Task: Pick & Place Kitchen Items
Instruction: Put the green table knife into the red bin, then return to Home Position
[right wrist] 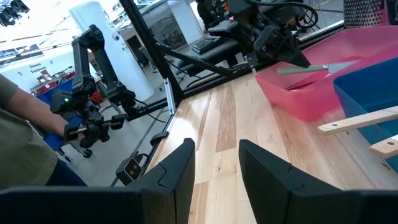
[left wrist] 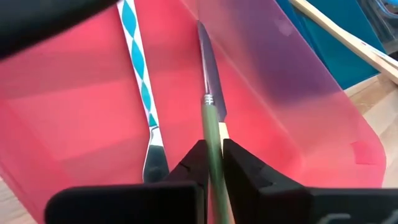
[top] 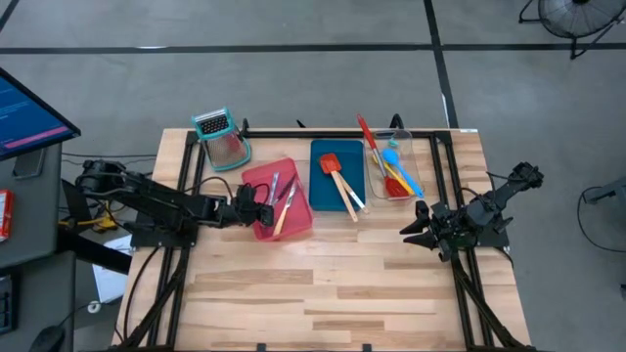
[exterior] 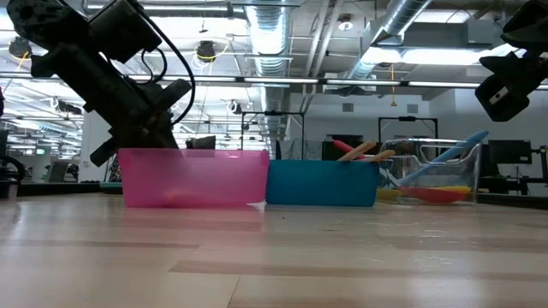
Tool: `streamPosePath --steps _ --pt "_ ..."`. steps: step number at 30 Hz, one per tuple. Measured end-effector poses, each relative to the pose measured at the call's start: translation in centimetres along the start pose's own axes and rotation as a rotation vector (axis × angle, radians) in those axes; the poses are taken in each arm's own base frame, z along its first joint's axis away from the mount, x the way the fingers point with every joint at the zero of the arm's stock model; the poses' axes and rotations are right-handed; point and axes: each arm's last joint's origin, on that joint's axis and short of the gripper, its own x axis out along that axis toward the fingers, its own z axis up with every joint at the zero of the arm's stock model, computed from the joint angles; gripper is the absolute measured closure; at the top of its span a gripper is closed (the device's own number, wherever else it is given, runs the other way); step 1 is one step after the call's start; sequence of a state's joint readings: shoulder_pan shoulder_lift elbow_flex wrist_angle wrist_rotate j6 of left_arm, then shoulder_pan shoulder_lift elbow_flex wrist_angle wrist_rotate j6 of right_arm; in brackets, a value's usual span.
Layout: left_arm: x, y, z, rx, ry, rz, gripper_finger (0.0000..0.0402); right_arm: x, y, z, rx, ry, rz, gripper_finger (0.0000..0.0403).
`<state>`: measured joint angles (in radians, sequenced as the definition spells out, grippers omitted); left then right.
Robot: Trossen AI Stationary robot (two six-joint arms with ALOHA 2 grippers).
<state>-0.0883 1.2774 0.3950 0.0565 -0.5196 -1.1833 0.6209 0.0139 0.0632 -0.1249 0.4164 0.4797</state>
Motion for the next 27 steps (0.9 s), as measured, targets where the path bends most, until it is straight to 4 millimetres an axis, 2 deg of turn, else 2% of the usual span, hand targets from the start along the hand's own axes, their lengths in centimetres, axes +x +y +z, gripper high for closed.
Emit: streamPosePath --steps 11,18,23,27 --pt "-0.4 -0.3 0.3 0.082 0.015 -0.049 0.0305 0.0 0.0 0.0 0.0 0.0 0.0 0.028" --pt "-2.8 -1.1 1.9 0.046 0.001 -0.201 0.0264 0.0 0.0 0.0 0.0 -0.001 0.0 0.028" --pt "-5.6 -1.8 3.5 0.007 0.008 -0.413 0.027 0.0 0.0 0.0 0.0 0.0 0.0 0.028" --pt "-8.8 -3.0 5.1 0.106 -0.046 -0.741 0.0319 0.0 0.0 0.0 0.0 0.0 0.0 0.028"
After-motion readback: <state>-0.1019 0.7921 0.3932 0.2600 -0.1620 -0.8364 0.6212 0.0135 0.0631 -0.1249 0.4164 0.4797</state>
